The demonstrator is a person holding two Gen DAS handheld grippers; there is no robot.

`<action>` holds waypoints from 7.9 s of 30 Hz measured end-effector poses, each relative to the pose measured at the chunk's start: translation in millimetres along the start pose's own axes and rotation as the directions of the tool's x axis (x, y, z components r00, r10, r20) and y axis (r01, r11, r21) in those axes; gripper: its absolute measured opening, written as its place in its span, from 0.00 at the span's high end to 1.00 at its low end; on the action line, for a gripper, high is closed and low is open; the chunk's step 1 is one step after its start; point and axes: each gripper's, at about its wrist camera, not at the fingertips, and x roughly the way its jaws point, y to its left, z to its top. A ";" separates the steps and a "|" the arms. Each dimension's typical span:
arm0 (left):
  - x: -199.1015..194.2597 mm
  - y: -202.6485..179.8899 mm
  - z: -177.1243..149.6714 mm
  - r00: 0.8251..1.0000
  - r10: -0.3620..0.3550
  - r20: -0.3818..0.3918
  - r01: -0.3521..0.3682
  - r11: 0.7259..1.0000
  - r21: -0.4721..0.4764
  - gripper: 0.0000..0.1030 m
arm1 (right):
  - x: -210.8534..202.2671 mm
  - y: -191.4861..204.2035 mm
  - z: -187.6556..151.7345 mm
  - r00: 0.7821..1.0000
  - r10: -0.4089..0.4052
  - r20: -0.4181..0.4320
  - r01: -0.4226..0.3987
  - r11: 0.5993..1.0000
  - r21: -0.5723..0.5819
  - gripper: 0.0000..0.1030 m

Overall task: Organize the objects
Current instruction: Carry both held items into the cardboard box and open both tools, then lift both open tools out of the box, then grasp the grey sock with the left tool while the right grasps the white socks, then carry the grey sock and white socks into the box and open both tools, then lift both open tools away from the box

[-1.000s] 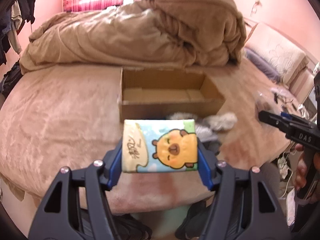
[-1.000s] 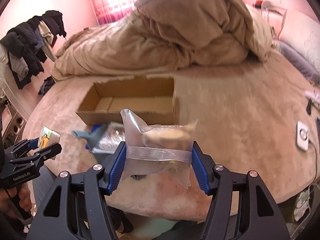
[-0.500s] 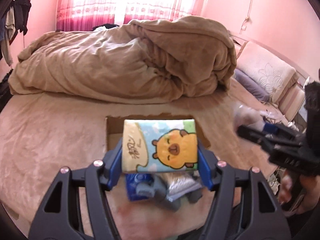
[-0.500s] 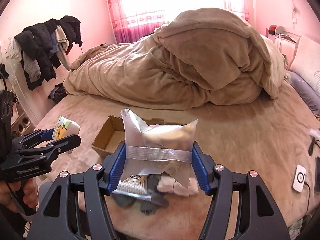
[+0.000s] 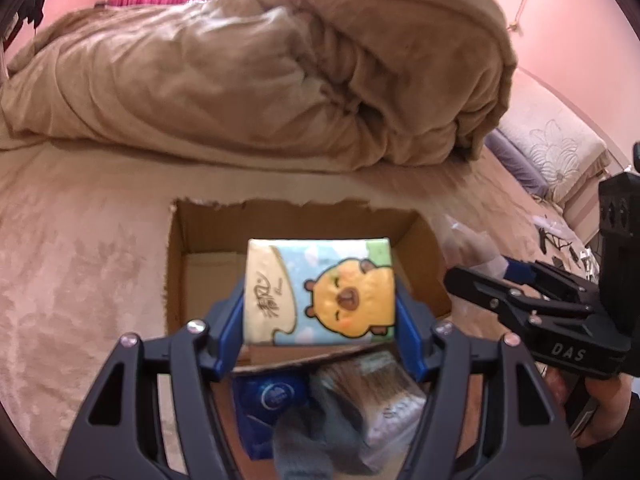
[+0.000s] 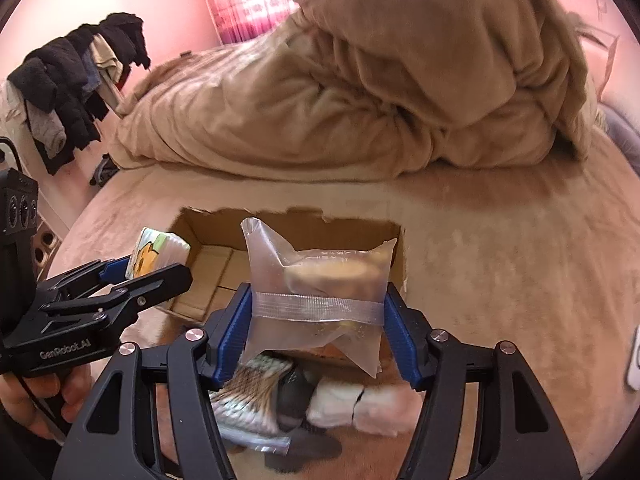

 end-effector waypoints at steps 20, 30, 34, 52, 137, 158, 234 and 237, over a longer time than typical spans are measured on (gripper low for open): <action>-10.4 7.6 -5.2 0.999 0.046 -0.005 -0.046 0.998 -0.030 0.14 | 18.5 5.8 -2.2 1.000 -0.010 0.010 0.011 0.999 -0.033 0.19; -94.1 -14.1 -16.1 0.995 0.050 0.083 -0.051 0.999 0.013 0.13 | -59.7 16.4 -9.7 0.995 -0.031 0.093 0.035 0.999 -0.035 0.19; -118.4 -23.2 -26.3 0.993 0.042 0.108 -0.045 0.999 0.024 0.13 | -96.2 22.4 -18.8 0.991 -0.036 0.129 0.042 0.998 -0.043 0.19; -116.4 -39.3 -105.9 0.994 0.110 0.026 -0.111 0.994 0.021 0.13 | -129.1 6.2 -84.4 0.996 -0.047 0.079 0.049 0.998 -0.026 0.19; -170.1 -53.6 -52.5 0.986 0.006 0.166 -0.025 0.993 0.115 0.69 | -179.3 14.9 -42.2 0.972 -0.030 0.235 0.047 0.997 -0.067 0.85; -110.1 -0.8 2.4 0.986 0.046 0.160 -0.047 0.999 0.004 0.69 | -107.2 8.0 8.4 0.978 -0.037 0.206 0.044 0.999 -0.030 0.84; -121.9 -8.0 -103.8 0.994 0.107 0.030 -0.108 0.994 0.007 0.21 | -98.2 38.0 -84.6 0.995 -0.082 0.054 0.085 0.995 -0.059 0.35; -108.7 -4.5 -104.6 0.993 0.114 0.013 -0.114 0.993 0.006 0.21 | -86.7 33.8 -86.4 0.996 -0.086 0.034 0.087 0.994 -0.060 0.35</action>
